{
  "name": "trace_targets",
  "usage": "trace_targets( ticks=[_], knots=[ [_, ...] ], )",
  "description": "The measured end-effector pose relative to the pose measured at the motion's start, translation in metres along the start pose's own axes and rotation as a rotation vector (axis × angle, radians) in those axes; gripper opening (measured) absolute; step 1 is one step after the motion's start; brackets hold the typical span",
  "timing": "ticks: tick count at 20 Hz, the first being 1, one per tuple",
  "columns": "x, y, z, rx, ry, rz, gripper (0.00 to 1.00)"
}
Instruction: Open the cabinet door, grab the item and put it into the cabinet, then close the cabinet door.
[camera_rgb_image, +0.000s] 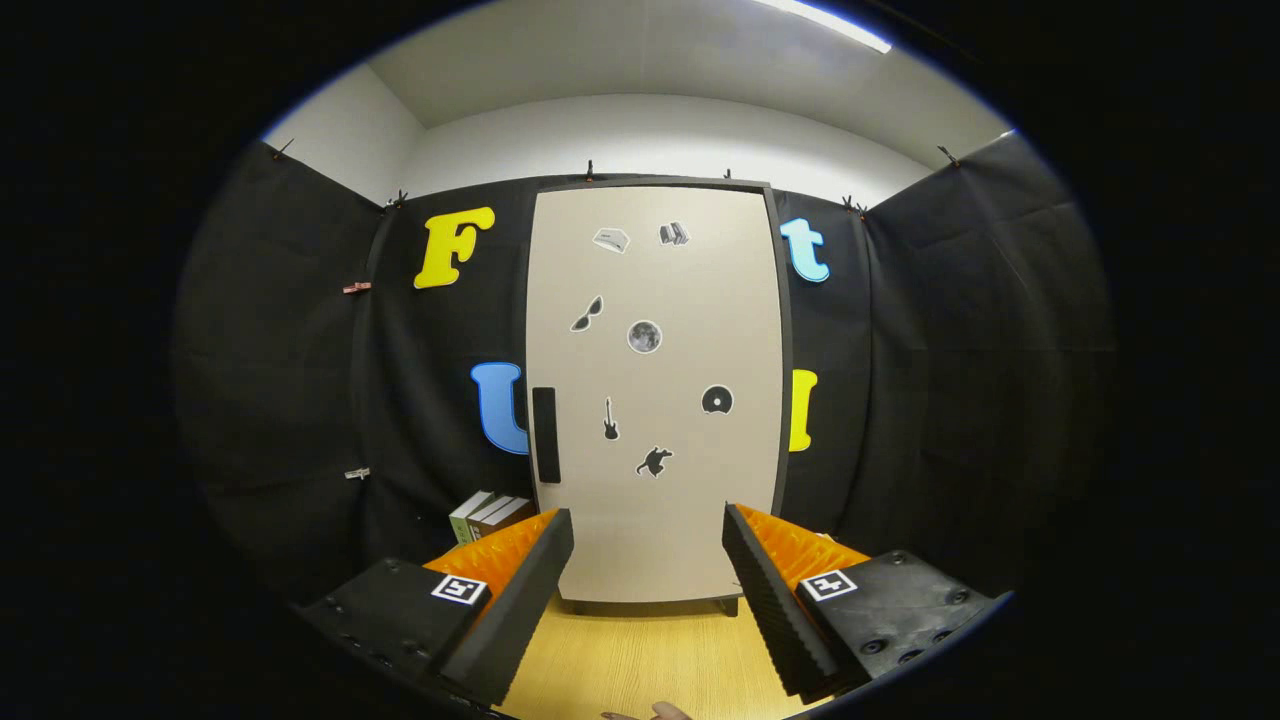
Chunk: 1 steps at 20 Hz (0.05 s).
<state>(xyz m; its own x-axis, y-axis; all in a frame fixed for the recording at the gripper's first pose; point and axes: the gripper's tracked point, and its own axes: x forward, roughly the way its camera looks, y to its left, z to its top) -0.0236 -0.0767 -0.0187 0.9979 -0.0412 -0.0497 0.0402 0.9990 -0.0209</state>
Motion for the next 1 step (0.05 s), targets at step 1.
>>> trace_targets(
  ticks=[1],
  knots=[
    [-0.0008, -0.0004, 0.0014, 0.0, -0.005, -0.002, 0.98]
  ],
)
